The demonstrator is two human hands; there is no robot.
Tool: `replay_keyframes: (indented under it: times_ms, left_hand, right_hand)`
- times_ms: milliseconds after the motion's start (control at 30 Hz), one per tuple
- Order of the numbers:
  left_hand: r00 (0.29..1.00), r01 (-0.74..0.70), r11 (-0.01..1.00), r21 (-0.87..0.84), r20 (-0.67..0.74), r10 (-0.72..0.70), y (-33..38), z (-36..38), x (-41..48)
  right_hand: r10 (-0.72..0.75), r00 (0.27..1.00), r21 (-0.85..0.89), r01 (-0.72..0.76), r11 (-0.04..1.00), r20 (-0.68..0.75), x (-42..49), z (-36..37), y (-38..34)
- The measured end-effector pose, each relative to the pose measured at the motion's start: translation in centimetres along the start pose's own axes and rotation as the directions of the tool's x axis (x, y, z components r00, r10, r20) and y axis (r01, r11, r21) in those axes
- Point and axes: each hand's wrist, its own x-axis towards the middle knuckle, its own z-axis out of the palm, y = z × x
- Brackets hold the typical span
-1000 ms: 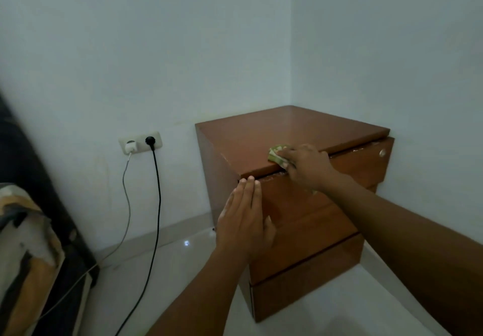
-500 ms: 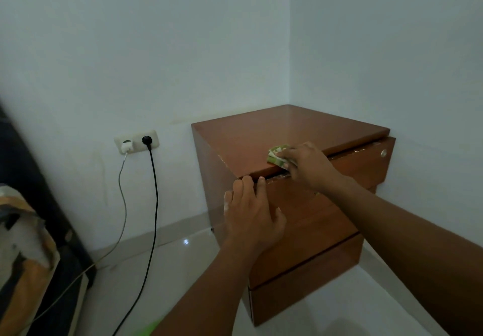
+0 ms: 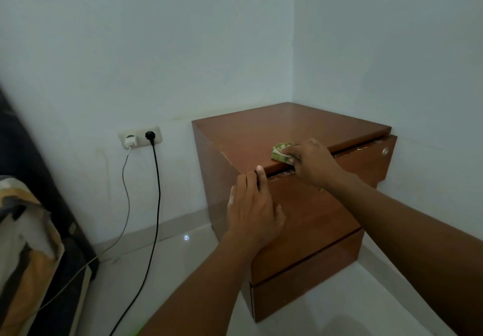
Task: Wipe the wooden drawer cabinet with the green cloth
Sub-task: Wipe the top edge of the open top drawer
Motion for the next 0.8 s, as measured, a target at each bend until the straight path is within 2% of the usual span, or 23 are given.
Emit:
replay_keyframes:
  times_ms: [333,533,800]
  left_hand:
    - [0.999,-0.017,0.998,0.066,0.041,0.014,0.1,1.1,-0.2]
    - [0.999,-0.046,0.992,0.118,0.006,0.045,-0.1,0.7,0.6]
    - [0.999,-0.015,0.999,0.030,0.051,0.013,0.8,0.3,1.6]
  right_hand:
    - [-0.010,0.999,0.018,0.011,1.000,-0.045,0.0,0.7,0.6]
    - [-0.024,0.999,-0.003,0.024,1.000,-0.042,0.2,0.9,0.8]
    - [-0.024,1.000,0.009,0.024,1.000,-0.009,0.3,0.5,0.6]
